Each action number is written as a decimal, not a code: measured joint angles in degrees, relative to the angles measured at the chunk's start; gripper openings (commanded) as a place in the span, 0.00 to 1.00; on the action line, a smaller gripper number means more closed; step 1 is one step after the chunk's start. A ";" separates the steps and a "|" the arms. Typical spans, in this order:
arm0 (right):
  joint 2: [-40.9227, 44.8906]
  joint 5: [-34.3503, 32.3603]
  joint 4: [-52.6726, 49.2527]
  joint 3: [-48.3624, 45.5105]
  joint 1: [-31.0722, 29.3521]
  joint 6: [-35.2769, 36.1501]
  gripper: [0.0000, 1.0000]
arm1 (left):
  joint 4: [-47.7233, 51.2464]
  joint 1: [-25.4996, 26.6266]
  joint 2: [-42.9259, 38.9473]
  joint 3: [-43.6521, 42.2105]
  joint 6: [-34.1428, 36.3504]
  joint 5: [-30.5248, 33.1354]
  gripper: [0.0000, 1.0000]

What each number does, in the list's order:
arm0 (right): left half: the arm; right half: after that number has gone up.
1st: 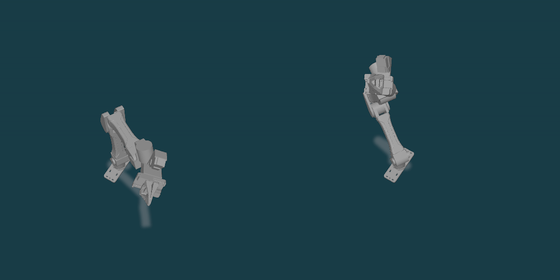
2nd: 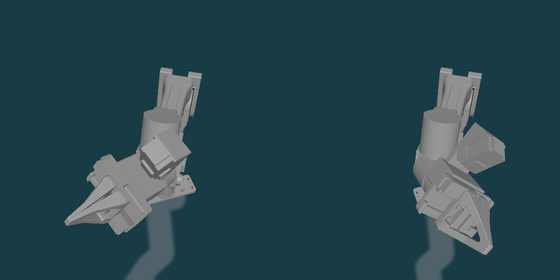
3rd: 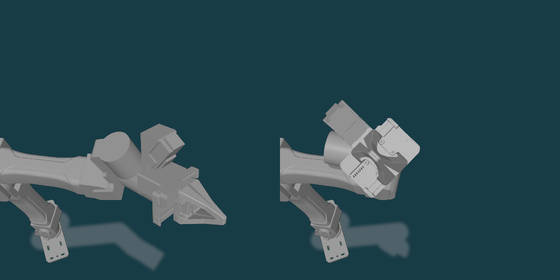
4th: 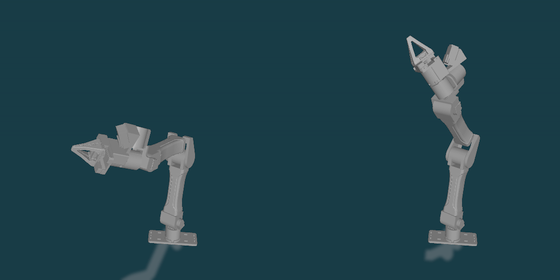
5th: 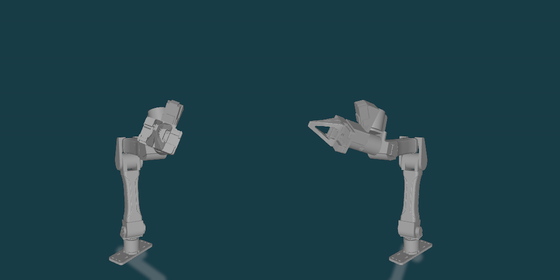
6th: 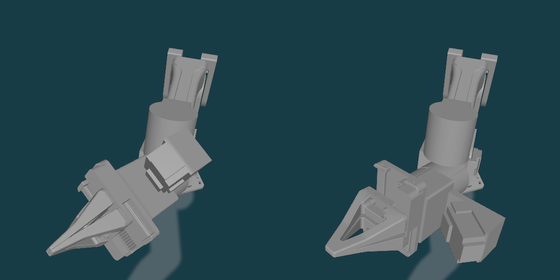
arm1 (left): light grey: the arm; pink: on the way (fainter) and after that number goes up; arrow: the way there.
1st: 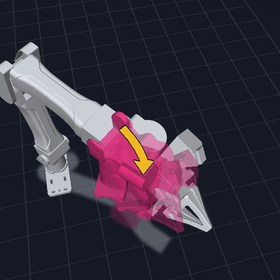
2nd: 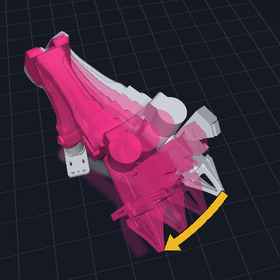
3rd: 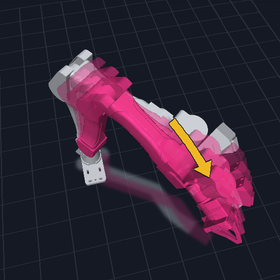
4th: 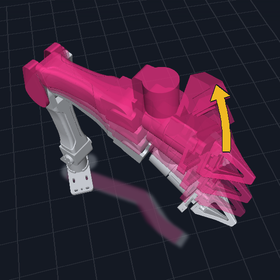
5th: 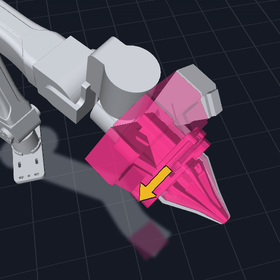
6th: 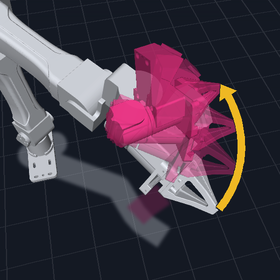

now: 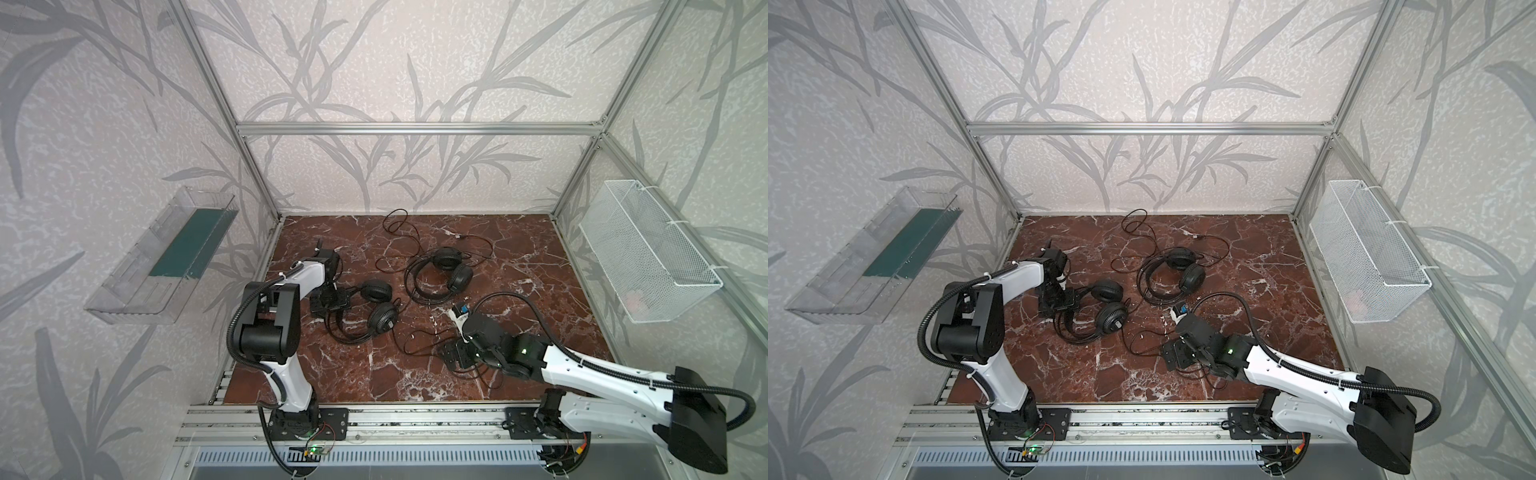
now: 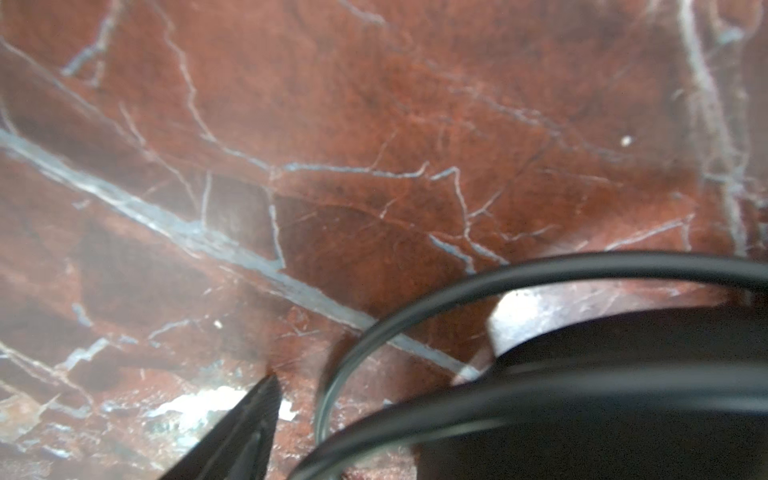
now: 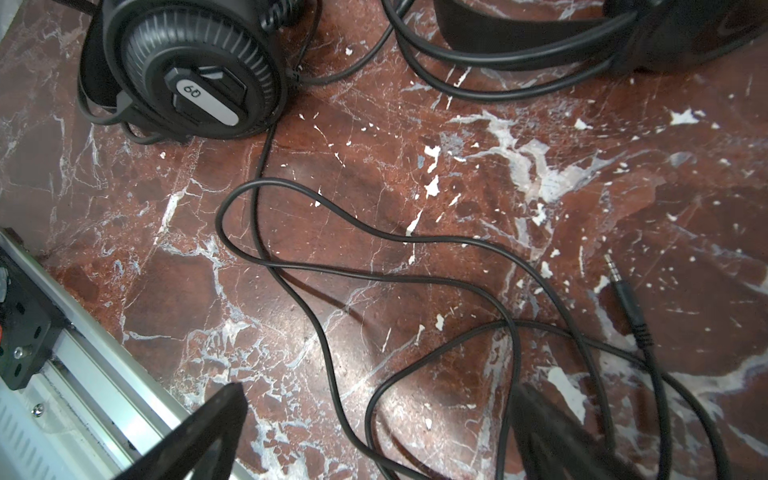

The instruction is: Wrap the headphones

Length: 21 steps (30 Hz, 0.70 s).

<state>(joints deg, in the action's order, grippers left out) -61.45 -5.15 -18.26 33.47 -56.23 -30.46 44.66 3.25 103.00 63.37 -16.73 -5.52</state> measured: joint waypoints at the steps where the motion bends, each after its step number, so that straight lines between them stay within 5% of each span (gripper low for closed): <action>1: 0.00 -0.04 0.04 -0.11 -0.02 -0.02 0.99 | 0.00 0.02 -0.04 -0.02 0.13 0.00 0.79; 13: 1.11 -0.85 0.13 -1.31 -0.15 -1.07 0.99 | 0.04 7.61 -3.13 -3.63 -0.42 7.08 0.75; 18: 1.64 -0.87 0.26 -2.29 -0.20 -1.44 0.99 | 1.38 9.70 -3.13 -3.52 -1.36 10.05 0.69; 21: 1.70 -0.90 0.26 -2.64 -0.20 -1.49 0.99 | 1.68 9.68 -2.95 -3.48 -1.62 10.05 0.57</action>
<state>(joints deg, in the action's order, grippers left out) -59.75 -6.04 -18.00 30.83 -56.42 -31.94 46.35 12.93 100.05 59.90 -18.35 4.54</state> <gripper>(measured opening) 0.991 0.629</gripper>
